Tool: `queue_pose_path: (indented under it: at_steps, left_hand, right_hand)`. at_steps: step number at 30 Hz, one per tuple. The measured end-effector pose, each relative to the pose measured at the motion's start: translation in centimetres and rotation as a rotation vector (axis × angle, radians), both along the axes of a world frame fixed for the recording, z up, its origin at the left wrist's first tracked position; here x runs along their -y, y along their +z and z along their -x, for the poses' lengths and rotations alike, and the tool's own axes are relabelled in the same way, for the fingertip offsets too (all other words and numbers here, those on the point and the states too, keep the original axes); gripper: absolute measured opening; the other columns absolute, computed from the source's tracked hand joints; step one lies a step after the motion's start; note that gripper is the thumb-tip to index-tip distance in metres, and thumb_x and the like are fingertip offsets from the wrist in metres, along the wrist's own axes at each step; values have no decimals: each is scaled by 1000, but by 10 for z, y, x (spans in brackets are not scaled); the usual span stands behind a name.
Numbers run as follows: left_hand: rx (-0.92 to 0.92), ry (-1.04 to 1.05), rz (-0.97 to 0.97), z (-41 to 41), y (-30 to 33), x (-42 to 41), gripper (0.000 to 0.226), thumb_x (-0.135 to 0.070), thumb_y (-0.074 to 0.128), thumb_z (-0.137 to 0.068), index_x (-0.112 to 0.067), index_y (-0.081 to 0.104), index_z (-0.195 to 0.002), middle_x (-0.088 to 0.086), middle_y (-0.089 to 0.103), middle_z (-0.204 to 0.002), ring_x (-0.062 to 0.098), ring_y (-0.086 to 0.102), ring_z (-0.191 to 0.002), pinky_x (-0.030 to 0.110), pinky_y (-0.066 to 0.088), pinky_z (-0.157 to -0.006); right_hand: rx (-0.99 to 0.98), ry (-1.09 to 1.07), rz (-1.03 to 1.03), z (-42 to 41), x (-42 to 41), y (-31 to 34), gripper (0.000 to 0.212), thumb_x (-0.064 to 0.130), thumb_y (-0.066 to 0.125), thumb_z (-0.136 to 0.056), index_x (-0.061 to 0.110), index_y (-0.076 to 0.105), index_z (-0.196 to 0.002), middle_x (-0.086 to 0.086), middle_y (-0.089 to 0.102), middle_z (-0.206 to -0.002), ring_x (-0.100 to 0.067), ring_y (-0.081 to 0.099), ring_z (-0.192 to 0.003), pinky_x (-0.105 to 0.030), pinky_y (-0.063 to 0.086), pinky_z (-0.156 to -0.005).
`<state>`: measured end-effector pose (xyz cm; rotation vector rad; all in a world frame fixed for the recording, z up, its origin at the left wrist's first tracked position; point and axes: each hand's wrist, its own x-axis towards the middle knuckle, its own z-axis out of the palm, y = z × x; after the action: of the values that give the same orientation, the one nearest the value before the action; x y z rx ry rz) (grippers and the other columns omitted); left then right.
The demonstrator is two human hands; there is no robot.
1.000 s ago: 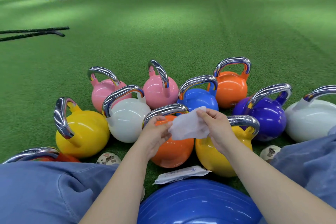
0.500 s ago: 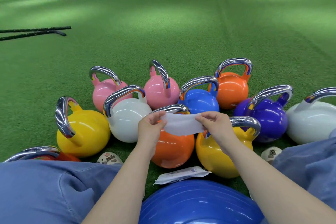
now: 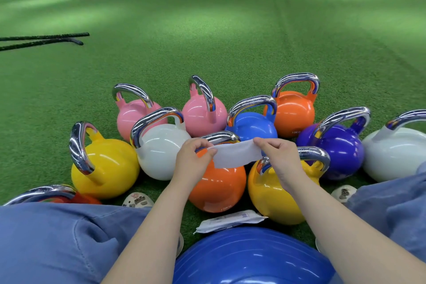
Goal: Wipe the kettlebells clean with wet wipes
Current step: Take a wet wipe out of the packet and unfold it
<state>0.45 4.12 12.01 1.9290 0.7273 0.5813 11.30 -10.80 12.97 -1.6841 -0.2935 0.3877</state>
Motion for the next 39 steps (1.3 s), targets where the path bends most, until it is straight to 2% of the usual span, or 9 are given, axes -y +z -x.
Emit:
queue_pose_path:
  at_steps: [2,6,11,15,19,24,28,35,39]
  left_hand:
    - [-21,-72,226,-1,5,1,17,-11,55,-90,-16,54,-74,-4,52,-71,9,49,-68,15,41,-61]
    - [193,-117,881,0,14,7,23,-10,41,-94,-16,53,-75,-1,55,-62,11,53,-52,18,43,-48]
    - [223,-176,1167,2,11,10,35,-26,34,-97,-9,65,-96,5,73,-77,15,69,-65,24,53,-60]
    - [200,-158,1225,1,5,9,40,-31,29,-100,-8,63,-101,7,73,-82,17,70,-69,28,53,-66]
    - [158,8,1003,-5,0,11,27,-29,30,-102,-13,52,-108,5,66,-86,17,64,-66,25,53,-51]
    - [103,-24,901,-5,-3,13,19,-30,47,-96,-15,52,-107,6,66,-97,18,64,-75,27,54,-57]
    - [118,43,779,-6,-11,12,23,-8,65,-84,-13,56,-105,10,65,-106,20,63,-86,36,52,-78]
    - [129,290,500,-11,-21,11,24,-12,70,-81,-20,47,-84,4,53,-83,16,52,-71,26,42,-60]
    - [103,166,838,-21,-13,17,29,-32,43,-98,-11,55,-83,7,60,-83,16,58,-70,24,49,-62]
  right_hand:
    - [-19,16,-48,-1,2,3,5,16,68,-83,13,72,-81,0,68,-79,-48,57,-83,-49,52,-72]
    - [-132,126,-162,-5,1,1,4,9,67,-83,11,71,-82,-5,70,-83,-19,63,-84,-30,53,-76]
    - [-216,147,-211,-2,0,-3,7,9,65,-85,13,70,-86,-4,69,-80,-22,57,-71,-29,43,-57]
    - [-229,172,-196,0,-1,-5,17,10,63,-87,14,69,-103,-5,68,-88,-21,57,-66,-25,33,-49]
    - [-255,208,-214,5,-3,0,29,5,58,-89,10,60,-117,-5,60,-81,0,55,-45,-13,37,-36]
    - [-304,251,-227,8,-2,1,32,1,57,-89,13,58,-119,-2,60,-75,1,55,-46,-12,38,-38]
    - [-203,123,-128,5,-6,-6,25,8,60,-89,7,63,-114,-8,63,-82,-2,57,-51,-11,39,-40]
    - [-32,99,-72,-2,-18,0,11,9,61,-89,19,64,-85,-2,48,-60,0,42,-39,-12,33,-35]
    - [60,156,7,-4,-28,7,17,11,63,-87,20,53,-77,-5,40,-54,-2,28,-37,-14,25,-38]
